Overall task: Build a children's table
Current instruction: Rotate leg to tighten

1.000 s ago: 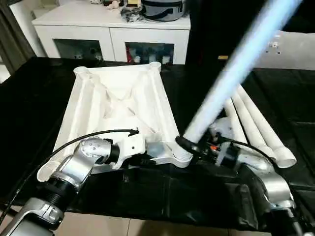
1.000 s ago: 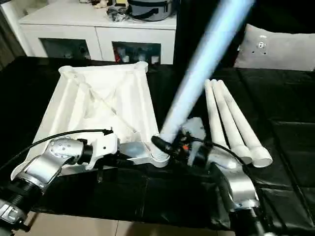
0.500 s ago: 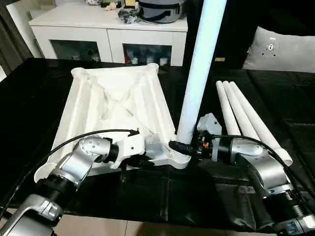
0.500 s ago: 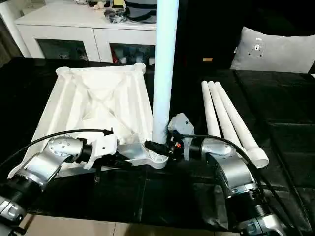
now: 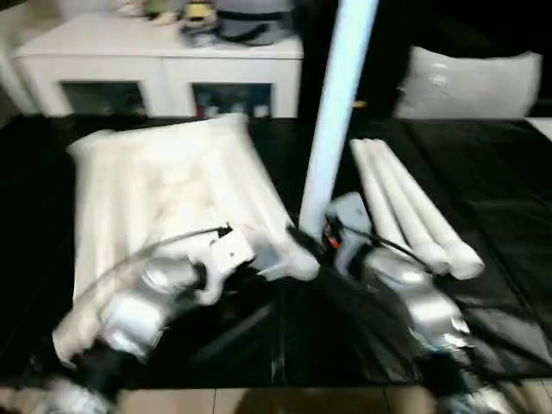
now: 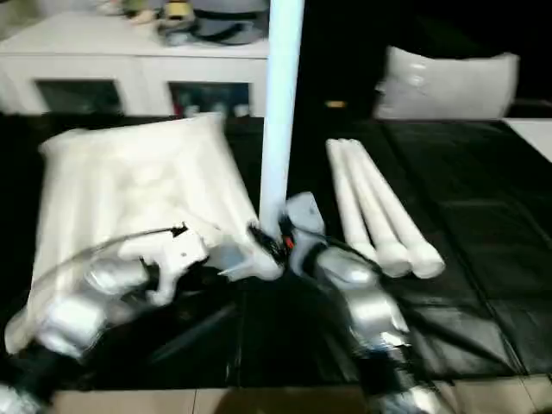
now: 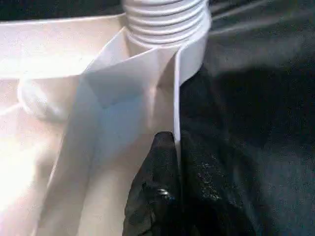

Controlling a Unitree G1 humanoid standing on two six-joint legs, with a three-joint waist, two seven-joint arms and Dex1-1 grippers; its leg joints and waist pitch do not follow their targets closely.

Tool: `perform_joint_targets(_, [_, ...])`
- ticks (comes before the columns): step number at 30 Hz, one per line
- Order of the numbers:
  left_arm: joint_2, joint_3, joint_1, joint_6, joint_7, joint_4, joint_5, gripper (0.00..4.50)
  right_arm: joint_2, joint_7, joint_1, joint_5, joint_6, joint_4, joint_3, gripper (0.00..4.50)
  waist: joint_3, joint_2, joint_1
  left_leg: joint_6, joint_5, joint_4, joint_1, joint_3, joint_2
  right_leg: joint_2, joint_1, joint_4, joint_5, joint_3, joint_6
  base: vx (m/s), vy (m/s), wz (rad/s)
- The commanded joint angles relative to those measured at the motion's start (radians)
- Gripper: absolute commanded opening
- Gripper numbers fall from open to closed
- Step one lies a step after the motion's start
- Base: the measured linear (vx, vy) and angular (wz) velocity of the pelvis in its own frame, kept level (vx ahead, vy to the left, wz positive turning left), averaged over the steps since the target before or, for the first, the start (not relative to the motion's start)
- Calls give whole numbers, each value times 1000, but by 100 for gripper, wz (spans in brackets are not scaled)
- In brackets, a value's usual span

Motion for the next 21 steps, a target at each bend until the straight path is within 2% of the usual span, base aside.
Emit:
perform_joint_targets(1, [-87, -34, 32, 59, 77, -54, 0, 0, 23, -119, 5, -45, 77, 175, -11, 189, 0, -9, -7, -11, -643, -105, 4, -39, 44, -75, -10, -112, -692, 15, -31, 0, 0, 0])
perform_joint_targets(2, [-131, -42, 33, 76, 122, -62, 19, 0, 42, -154, -21, -50, 74, 207, -17, 189, 3, -4, -18, -4, -652, -90, 25, -34, 33, -74, -21, -135, -719, -9, -18, 0, 0, 0])
perform_joint_targets(3, [-164, -51, 27, 83, 155, -57, 34, 0, 56, -173, -41, -53, 73, 229, -19, 189, 6, -4, -33, 0, -676, -100, 20, -42, 38, -71, -3, -138, -689, -38, -3, 0, 0, 0])
perform_joint_targets(4, [-181, -60, 23, 95, 173, -58, 43, 0, 67, -187, -50, -56, 75, 237, -22, 189, 13, 5, -38, -3, -752, -128, -1, -52, 56, -69, 25, -117, -618, -48, 3, 0, 0, 0])
perform_joint_targets(5, [-189, -68, 19, 110, 188, -62, 51, 0, 76, -199, -56, -60, 78, 241, -23, 189, 14, -1, -39, -1, -793, -149, -27, -60, 71, -70, 52, -78, -563, -42, 0, -57, 21, 0])
perform_joint_targets(6, [-192, -70, 15, 114, 196, -61, 55, 0, 81, -200, -57, -62, 80, 240, -21, 189, 8, 7, -8, -6, -835, -186, -38, -53, 95, -71, 76, -5, -427, -8, -26, -57, 21, 0])
perform_joint_targets(7, [-189, -72, 1, 121, 210, -56, 67, 0, 89, -193, -60, -69, 82, 240, -13, 189, 11, -4, 2, -1, -831, -188, -28, -40, 93, -71, 58, -3, -417, 7, -32, -37, -41, 19])
perform_joint_targets(8, [-185, -70, -2, 122, 212, -56, 70, 0, 90, -189, -61, -70, 81, 242, -12, 189, 19, -36, 8, -2, -713, -108, 46, -11, 28, -83, -41, -129, -742, 5, 10, 32, -83, 23])
perform_joint_targets(9, [-179, -68, -6, 122, 213, -54, 73, 0, 91, -183, -61, -69, 80, 245, -11, 189, 9, -46, -1, 20, -433, -7, 70, 1, -21, -131, -63, -189, -970, -14, 45, 32, -83, 23])
perform_joint_targets(10, [-163, -63, -12, 128, 215, -57, 79, 0, 92, -172, -62, -62, 77, 252, -10, 189, 11, -46, -1, 33, -367, -26, 26, -12, -8, -147, -19, -178, -970, -16, 50, 52, -31, -24])
perform_joint_targets(11, [-159, -62, -12, 130, 214, -58, 81, 0, 91, -170, -63, -60, 74, 255, -9, 189, 8, -20, -3, 18, -396, -88, -58, -43, 27, -122, 58, -128, -844, -46, 77, 77, 53, -43])
perform_joint_targets(12, [-143, -57, -12, 131, 209, -58, 96, 0, 89, -161, -69, -57, 58, 271, -9, 224, -1, -13, 1, 3, -443, -100, -54, -54, 44, -118, 64, -118, -731, -39, 63, 77, 53, -43])
perform_joint_targets(13, [-139, -55, -11, 131, 208, -57, 100, 0, 88, -158, -71, -57, 54, 275, -10, 244, 0, -6, -5, -12, -541, -117, -46, -70, 63, -110, 55, -89, -539, -30, 6, 0, 0, 0])
perform_joint_targets(14, [-124, -52, -13, 120, 200, -52, 107, 0, 87, -156, -74, -54, 39, 285, -18, 258, 2, -7, 1, -16, -587, -114, -17, -57, 58, -107, 23, -99, -499, -17, -41, 0, 0, 0])
perform_joint_targets(15, [-117, -50, -14, 116, 198, -49, 108, 0, 87, -153, -75, -51, 33, 287, -23, 261, 3, -11, 2, -13, -560, -104, -5, -46, 46, -113, 11, -111, -545, -13, -65, 0, 0, 0])
perform_joint_targets(16, [-112, -48, -16, 114, 197, -47, 109, 0, 87, -151, -75, -48, 31, 288, -26, 261, 5, -10, 1, -9, -544, -103, -10, -46, 46, -115, 13, -111, -558, -13, -71, 0, 0, 0])
perform_joint_targets(18, [-94, -43, -25, 109, 195, -39, 99, 0, 85, -143, -72, -40, 25, 279, -39, 292, -1, -12, 4, -8, -486, -109, -30, -45, 53, -114, 30, -100, -502, -10, -79, 0, 0, 0])
perform_joint_targets(19, [-84, -36, -35, 98, 194, -25, 98, 0, 83, -127, -66, -30, 16, 263, -42, 301, 0, -9, 6, -7, -478, -110, -30, -43, 54, -114, 29, -98, -487, -7, -86, 0, 0, 0])
perform_joint_targets(20, [-77, -32, -42, 90, 194, -15, 98, 0, 81, -115, -61, -22, 10, 252, -45, 301, 0, -11, 9, -2, -455, -107, -25, -36, 53, -114, 23, -100, -471, 0, -99, 0, 0, 0])
perform_joint_targets(21, [-66, -27, -51, 79, 188, 0, 97, 0, 76, -96, -52, -13, 8, 230, -46, 313, 0, -9, 12, 1, -440, -107, -24, -34, 54, -114, 23, -99, -463, 2, -106, 0, 0, 0])
